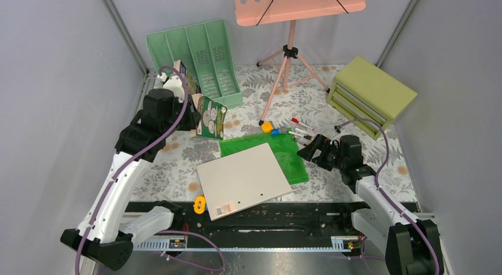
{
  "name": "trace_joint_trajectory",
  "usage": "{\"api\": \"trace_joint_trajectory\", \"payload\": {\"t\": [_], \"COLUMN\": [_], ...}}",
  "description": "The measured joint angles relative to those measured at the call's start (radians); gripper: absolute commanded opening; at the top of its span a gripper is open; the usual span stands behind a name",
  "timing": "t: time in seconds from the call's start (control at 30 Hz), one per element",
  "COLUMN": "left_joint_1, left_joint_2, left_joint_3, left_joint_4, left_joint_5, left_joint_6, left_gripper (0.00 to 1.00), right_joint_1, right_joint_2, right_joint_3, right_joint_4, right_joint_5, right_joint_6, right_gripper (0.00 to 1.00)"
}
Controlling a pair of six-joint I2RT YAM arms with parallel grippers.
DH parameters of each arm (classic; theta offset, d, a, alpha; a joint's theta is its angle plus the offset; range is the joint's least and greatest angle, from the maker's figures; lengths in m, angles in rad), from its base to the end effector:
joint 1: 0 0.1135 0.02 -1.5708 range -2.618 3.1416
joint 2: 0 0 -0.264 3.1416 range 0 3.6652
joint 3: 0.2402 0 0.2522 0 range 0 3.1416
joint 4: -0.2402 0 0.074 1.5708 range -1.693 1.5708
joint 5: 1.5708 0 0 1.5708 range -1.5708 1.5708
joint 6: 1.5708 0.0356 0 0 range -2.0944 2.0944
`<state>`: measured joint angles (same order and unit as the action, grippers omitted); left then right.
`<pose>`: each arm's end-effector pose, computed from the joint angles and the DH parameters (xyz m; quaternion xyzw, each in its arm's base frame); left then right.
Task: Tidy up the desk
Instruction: Place the book in the storage box.
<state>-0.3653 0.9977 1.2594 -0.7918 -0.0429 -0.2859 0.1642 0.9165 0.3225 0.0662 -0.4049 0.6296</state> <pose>0.1803 -0.0673 0.4013 0.0238 0.8672 -0.1414 0.4769 0.1833 0.0446 0.1819 0.0984 0.8496 0.3494 0.3827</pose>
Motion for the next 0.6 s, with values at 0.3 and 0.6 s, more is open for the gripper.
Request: {"api": "trace_joint_trajectory", "payload": {"t": [0.3, 0.6], "left_joint_1": [0.000, 0.000], "left_joint_2": [0.084, 0.246], "left_joint_3": [0.111, 0.271], "left_joint_4": [-0.003, -0.006], "left_joint_5": [-0.023, -0.023], "left_joint_6": [0.040, 0.059], "left_gripper": [0.03, 0.03], "right_joint_1": [0.000, 0.000], "right_joint_2": [0.003, 0.004], "right_joint_3": [0.000, 0.000], "right_joint_4": [0.005, 0.008], "right_joint_5": [0.000, 0.000], "right_joint_6": [0.000, 0.001], "right_gripper": [0.99, 0.99]}}
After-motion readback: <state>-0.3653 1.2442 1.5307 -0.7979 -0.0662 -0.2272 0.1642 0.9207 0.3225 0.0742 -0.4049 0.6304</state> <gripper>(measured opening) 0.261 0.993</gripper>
